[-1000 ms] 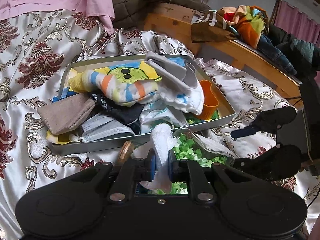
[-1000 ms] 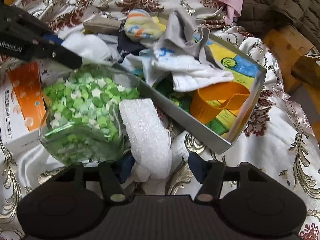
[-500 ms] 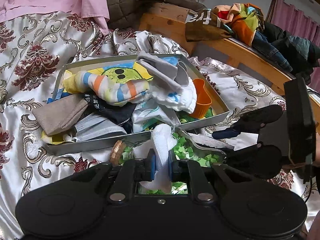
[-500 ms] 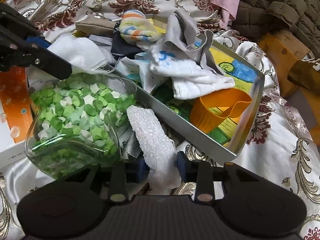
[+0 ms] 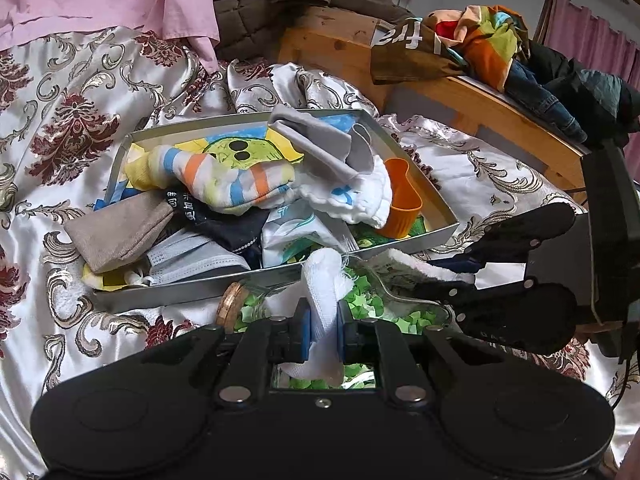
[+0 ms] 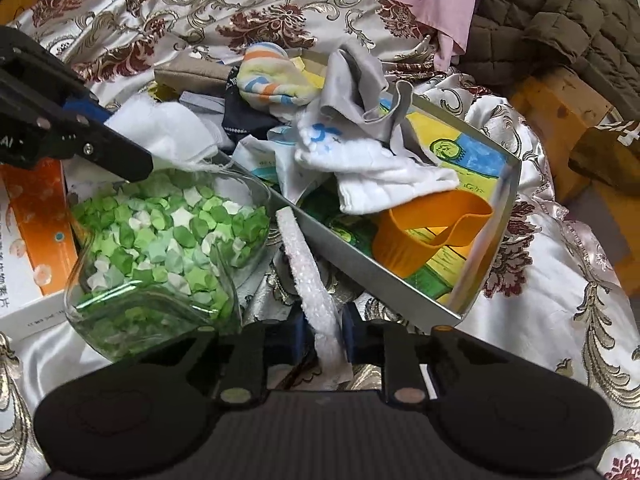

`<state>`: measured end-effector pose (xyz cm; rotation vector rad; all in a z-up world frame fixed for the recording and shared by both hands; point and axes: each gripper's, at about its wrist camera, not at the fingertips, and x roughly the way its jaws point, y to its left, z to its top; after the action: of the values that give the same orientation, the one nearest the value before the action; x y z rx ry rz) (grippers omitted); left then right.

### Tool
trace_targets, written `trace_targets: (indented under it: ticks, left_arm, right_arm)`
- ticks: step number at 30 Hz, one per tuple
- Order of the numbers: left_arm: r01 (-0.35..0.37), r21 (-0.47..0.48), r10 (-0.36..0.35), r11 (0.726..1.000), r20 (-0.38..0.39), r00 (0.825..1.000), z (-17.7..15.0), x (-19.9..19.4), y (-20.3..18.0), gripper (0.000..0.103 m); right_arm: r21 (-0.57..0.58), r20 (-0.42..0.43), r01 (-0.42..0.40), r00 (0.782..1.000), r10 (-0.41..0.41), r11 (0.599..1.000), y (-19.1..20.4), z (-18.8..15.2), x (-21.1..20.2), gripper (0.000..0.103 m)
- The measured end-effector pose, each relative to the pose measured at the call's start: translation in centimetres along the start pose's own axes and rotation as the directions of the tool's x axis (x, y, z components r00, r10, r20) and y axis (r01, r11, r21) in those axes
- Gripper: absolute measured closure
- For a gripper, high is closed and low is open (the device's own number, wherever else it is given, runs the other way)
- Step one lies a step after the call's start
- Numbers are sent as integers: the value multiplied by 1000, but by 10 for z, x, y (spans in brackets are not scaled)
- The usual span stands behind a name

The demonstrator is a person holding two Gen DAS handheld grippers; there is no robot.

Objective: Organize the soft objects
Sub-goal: 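Carry the tissue and foam strip over the frog-painted tray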

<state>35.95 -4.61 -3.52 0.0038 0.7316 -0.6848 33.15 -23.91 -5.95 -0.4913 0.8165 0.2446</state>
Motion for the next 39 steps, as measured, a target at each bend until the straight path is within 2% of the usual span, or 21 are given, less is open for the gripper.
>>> trace_targets:
  ticks: [15,16,18,21,28,34,36,39]
  left_arm:
    - [-73,-7,73,997,12,997,-6,-9,-14,91]
    - [-79,-5,79,997,14,997,-7,-10,-15,91]
    - [-86,-6,86,996,22,996,-7,-13,-17,91]
    - [-92,-13,93,996,28,995,-6,-16,-20,91]
    - [-121,-22,121,992,46,992,1,-23,-27,91]
    - [-144,-5,144,990,89,986,22,-31,-34,91]
    - [-151,-5,151,989,115,982,34,-34,-35,91]
    - [-138,-55,145,989,157,977,55,-35,-28,91]
  right_arm:
    - [46,73,-4,997,1,999,-3,-1,-23,82]
    - [52,84,0,996,-4,999,-3,-1,-26,87]
    - [75,111,14,994,-23,997,-5,0,-33,88]
    - [133,157,-12,988,-9,991,-14,1,-42,88]
    - [176,218,-47,976,7,983,-22,3,-50,88]
    - [247,323,-81,946,-3,966,-33,14,-62,88]
    - [282,370,-94,929,-17,955,-37,22,-64,88]
    - [344,440,-138,898,-29,929,-49,39,-58,88]
